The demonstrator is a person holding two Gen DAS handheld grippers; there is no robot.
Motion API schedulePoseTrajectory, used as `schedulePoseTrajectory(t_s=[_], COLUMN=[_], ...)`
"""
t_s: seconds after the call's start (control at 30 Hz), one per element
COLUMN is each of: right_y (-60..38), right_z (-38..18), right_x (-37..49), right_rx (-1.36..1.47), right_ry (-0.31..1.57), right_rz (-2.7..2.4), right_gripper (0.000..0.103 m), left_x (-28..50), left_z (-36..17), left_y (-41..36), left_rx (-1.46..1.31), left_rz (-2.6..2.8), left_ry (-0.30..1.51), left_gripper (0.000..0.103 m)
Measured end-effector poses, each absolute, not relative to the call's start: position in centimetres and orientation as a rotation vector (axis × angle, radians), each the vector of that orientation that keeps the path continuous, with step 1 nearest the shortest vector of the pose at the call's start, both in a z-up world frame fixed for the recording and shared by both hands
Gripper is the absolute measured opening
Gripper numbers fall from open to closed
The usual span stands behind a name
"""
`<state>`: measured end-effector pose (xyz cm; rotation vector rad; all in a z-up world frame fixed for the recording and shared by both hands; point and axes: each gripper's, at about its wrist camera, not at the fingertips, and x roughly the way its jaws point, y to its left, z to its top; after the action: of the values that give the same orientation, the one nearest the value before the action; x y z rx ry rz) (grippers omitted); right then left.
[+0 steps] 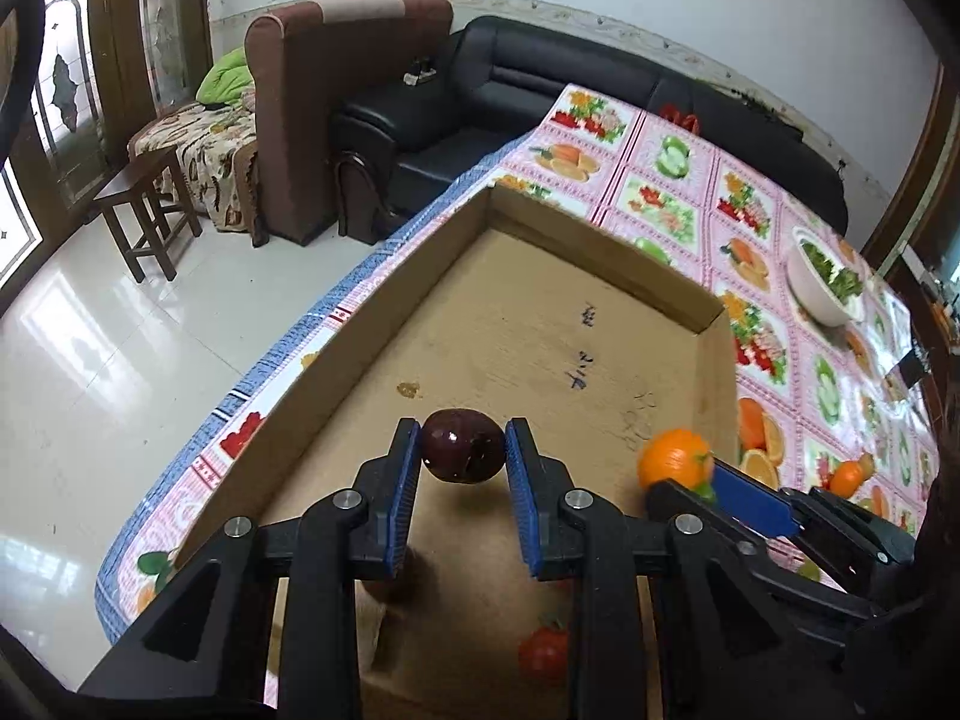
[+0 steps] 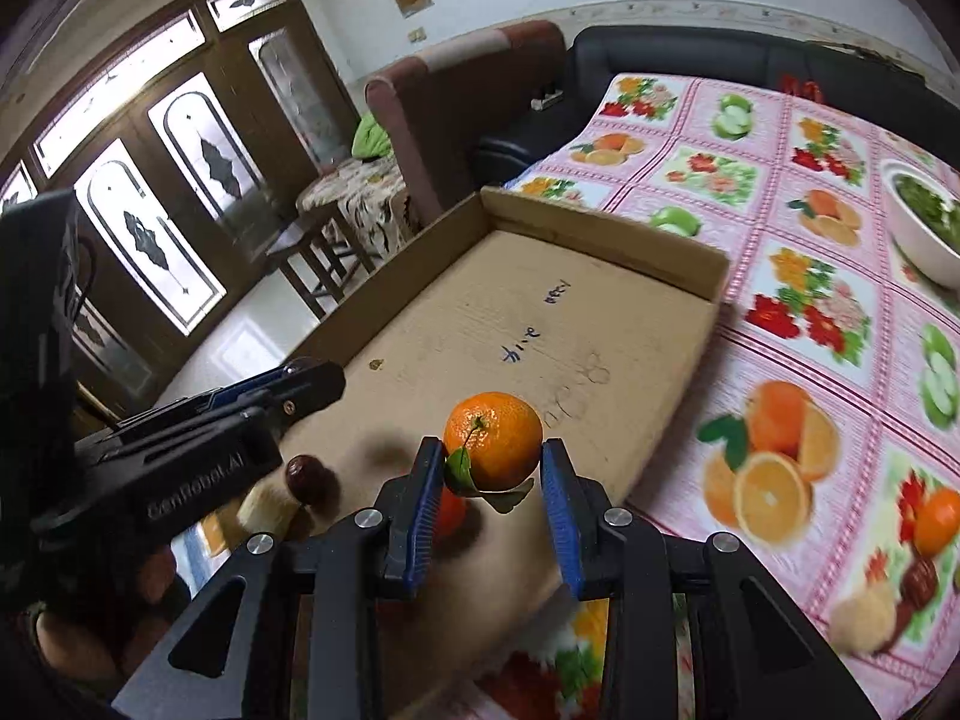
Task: Organize fruits
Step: 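Carry the orange into the box and open the right gripper while the left holds the plum, then move the plum back over the table and open the left gripper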
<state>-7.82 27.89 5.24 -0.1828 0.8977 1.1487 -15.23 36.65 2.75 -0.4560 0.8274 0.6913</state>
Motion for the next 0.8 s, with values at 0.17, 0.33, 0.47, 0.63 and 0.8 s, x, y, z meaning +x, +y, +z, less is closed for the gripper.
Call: schedulePoseTrajectory(t_s=[0.17, 0.33, 0.47, 0.63, 0.8], right_y=[30.4, 30.9, 30.7, 29.5, 25.6], right_z=[3.5, 2.4, 2.6, 3.7, 5.0], right_x=[-7.4, -7.4, -7.4, -7.5, -7.7], right_rx=[-0.242, -0.278, -0.288, -0.255, -0.18], right_ry=[0.934, 0.943, 0.946, 0.925, 0.894], right_rz=[1.14, 1.141, 1.143, 1.144, 1.151], right_gripper=[0.033, 0.035, 0.036, 0.052, 0.052], left_x=[-14.6, -14.9, -15.0, -15.9, -17.0], left_z=[0.9, 0.1, 0.3, 1.0, 2.7], left_y=[37.2, 37.2, 37.3, 37.3, 36.1], left_rx=[-0.47, -0.476, -0.489, -0.525, -0.536], left_rz=[0.685, 0.681, 0.686, 0.692, 0.682], left_ry=[0.89, 0.909, 0.917, 0.896, 0.847], left_gripper=[0.026, 0.027, 0.027, 0.027, 0.027])
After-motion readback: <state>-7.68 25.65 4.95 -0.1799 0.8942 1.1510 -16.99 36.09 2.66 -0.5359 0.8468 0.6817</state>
